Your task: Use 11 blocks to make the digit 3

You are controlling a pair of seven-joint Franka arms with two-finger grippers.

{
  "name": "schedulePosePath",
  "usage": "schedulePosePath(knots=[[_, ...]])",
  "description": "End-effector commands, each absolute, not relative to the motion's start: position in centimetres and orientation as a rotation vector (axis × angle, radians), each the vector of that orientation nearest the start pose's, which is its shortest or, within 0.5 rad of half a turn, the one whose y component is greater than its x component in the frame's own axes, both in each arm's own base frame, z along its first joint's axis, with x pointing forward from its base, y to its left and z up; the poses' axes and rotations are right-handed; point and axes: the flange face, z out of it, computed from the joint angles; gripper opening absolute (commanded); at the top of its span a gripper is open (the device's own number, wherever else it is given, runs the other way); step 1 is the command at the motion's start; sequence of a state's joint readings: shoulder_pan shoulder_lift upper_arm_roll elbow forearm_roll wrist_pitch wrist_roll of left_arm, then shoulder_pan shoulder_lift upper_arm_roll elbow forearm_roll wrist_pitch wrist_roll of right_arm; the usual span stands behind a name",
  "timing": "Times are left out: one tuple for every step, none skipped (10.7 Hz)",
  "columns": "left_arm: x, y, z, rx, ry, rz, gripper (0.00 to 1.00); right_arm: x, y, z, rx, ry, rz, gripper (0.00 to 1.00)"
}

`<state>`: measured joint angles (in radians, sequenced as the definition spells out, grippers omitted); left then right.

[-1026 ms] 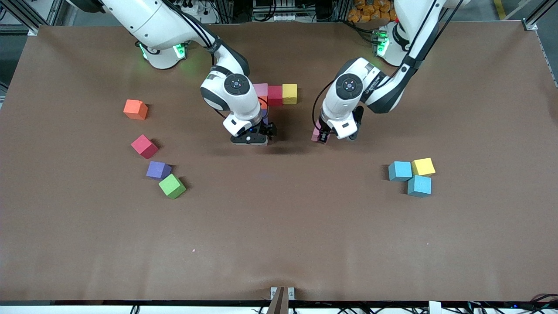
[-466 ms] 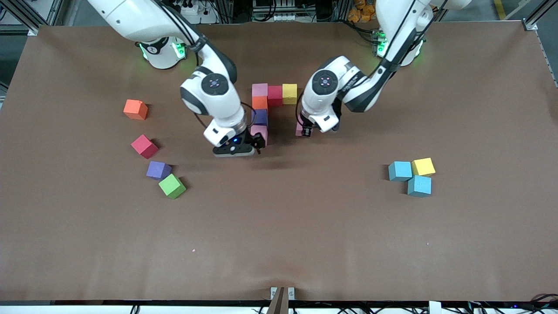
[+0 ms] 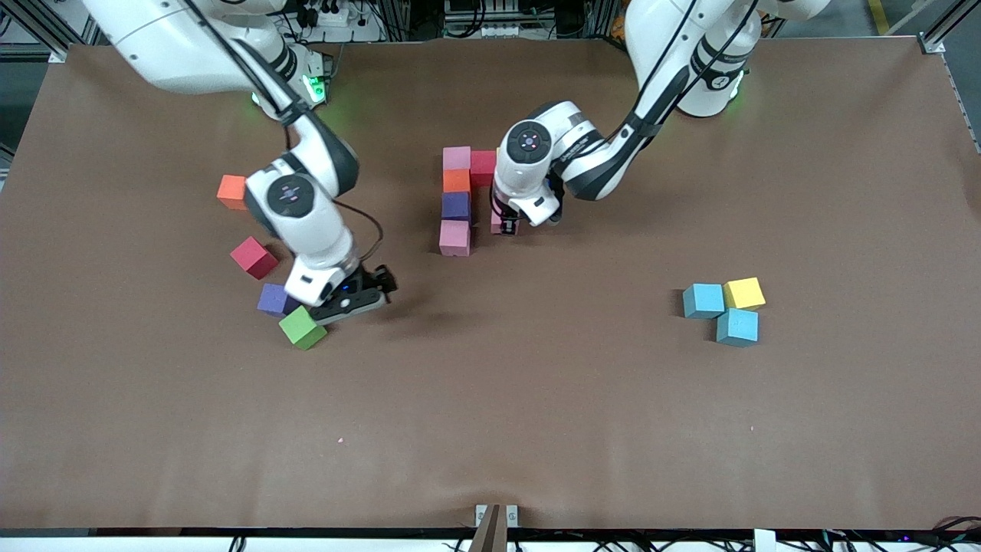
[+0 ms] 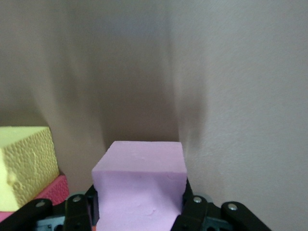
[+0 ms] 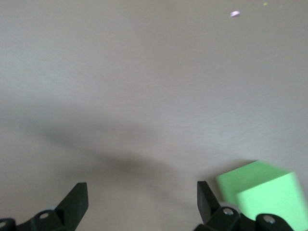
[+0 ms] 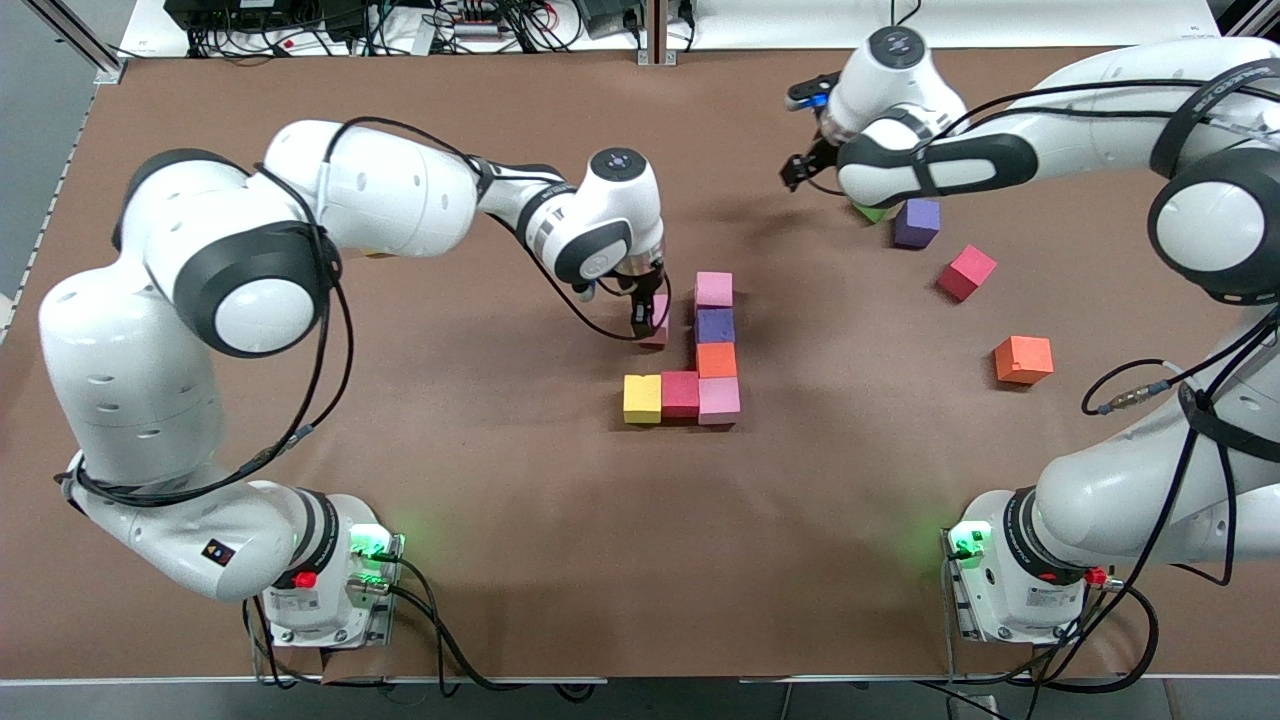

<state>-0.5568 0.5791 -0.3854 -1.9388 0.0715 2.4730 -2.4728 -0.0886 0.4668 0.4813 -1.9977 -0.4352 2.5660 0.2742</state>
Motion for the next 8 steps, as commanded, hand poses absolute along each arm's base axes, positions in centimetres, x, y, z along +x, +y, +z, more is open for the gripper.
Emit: schedulePosePath(knots=[[36.8, -51.0, 19.6, -2.156, -2.24, 0.21, 0.37, 59.1, 21.5, 25.2, -3.025, -0.803, -0.266, 1.0], [36.5, -51.3, 19.7, -2.139, -2.257, 0.202, 0.37, 59.4, 20.6, 24.9, -3.02, -0.896, -0.222, 1.0], [36.4, -51.5, 19.9, -2.125, -2.274, 0.206, 0.37, 59.9, 19.2, 25.5, -3.019, -0.988, -0.179, 1.0], [36.8, -52.0, 20.5, -2.107, -2.31, 0.211, 0.37, 60.1, 18.9, 25.8, -3.007, -1.052, -0.167, 1.0], [37.0, -52.2, 20.6, -2.077, -2.341, 0.214, 0.37, 60.1, 18.7, 25.8, -3.004, -1.066, -0.164, 1.0], [37.1, -52.4, 20.7, -2.069, -2.353, 0.217, 0.37, 60.0, 18.6, 25.5, -3.004, -1.067, -0.156, 1.0], [36.4, -52.9, 20.7, -2.08, -2.339, 0.218, 0.37, 59.9, 18.5, 25.4, -3.0, -1.081, -0.151, 1.0], [36.3, -53.0, 20.7, -2.082, -2.339, 0.218, 0.37, 60.1, 17.5, 25.3, -3.001, -1.095, -0.144, 1.0]])
